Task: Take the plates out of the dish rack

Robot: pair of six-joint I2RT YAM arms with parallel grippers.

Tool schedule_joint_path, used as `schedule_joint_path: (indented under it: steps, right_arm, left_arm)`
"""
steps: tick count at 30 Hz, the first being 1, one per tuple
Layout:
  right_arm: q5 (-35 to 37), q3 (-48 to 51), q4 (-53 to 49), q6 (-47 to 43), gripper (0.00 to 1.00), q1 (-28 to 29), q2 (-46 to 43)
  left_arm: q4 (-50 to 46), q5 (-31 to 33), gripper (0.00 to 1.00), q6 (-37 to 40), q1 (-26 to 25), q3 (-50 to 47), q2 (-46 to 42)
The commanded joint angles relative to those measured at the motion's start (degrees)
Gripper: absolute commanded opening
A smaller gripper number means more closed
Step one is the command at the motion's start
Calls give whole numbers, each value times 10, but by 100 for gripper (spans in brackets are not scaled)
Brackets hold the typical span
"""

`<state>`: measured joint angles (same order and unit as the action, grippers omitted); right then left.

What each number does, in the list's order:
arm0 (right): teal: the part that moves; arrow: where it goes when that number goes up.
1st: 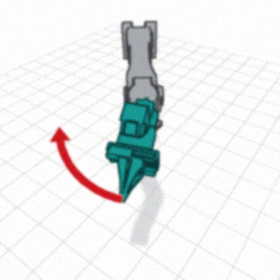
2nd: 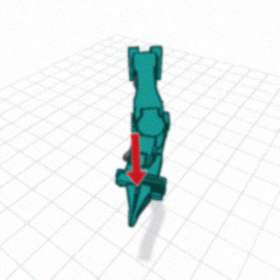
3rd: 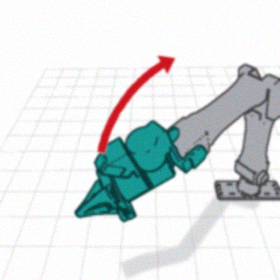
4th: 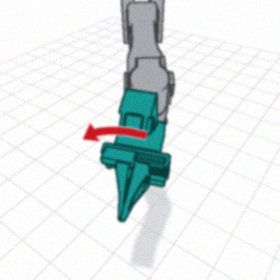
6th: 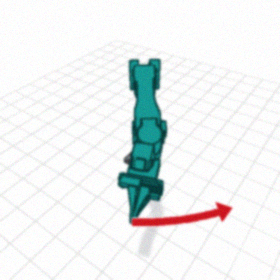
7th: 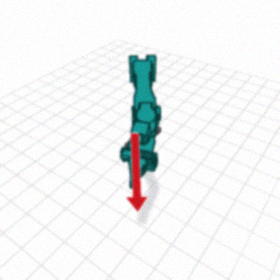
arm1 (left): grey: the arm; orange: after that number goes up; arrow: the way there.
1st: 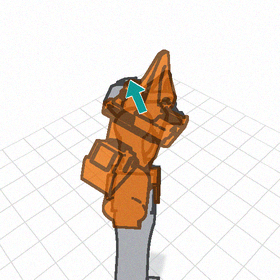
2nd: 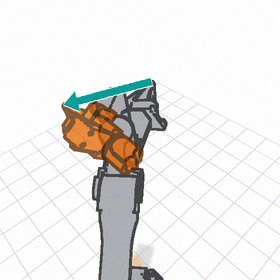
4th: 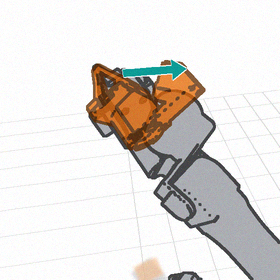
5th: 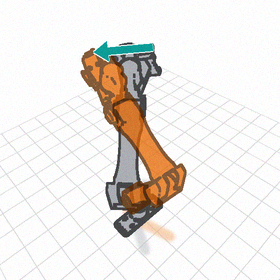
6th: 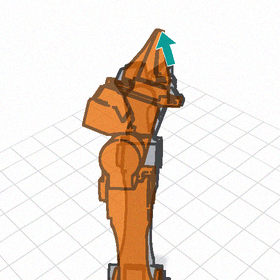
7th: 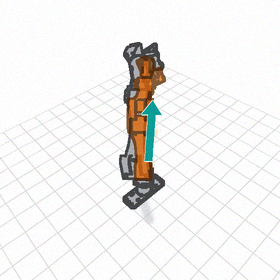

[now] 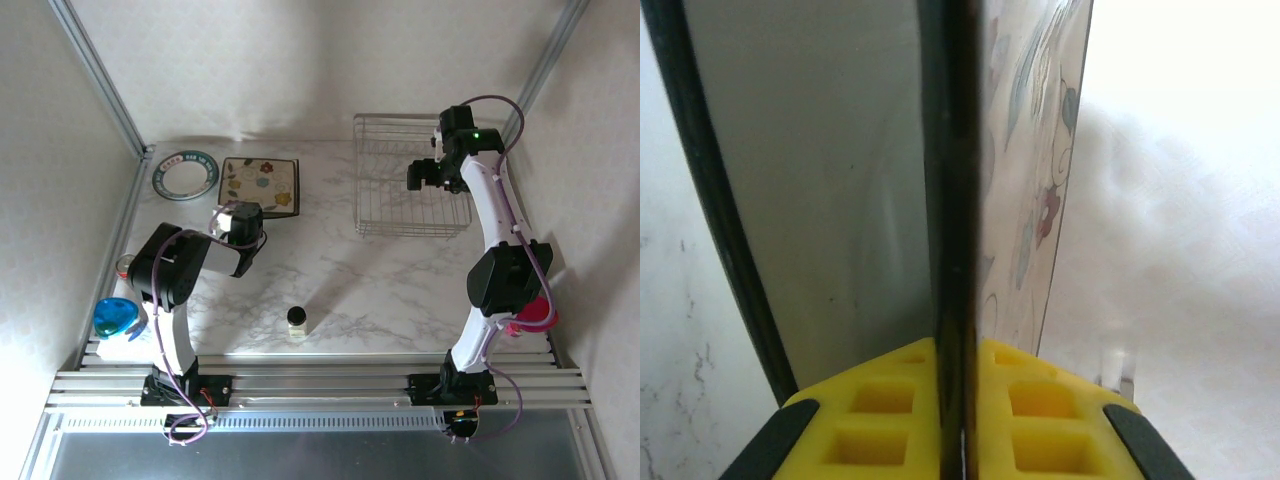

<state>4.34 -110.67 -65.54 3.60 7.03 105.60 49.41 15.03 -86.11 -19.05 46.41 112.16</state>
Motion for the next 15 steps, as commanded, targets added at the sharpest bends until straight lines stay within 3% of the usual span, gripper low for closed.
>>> schedule_joint_path:
  steps: [1,15]
  right_arm:
    - [-6,0,3,-8,99,3,2]
    - [-8,-8,-2,-9,99,4,-1]
  left_arm:
    - [109,23,0,-16,-5,36,-20]
    - [80,-1,0,-31,2,45,-13]
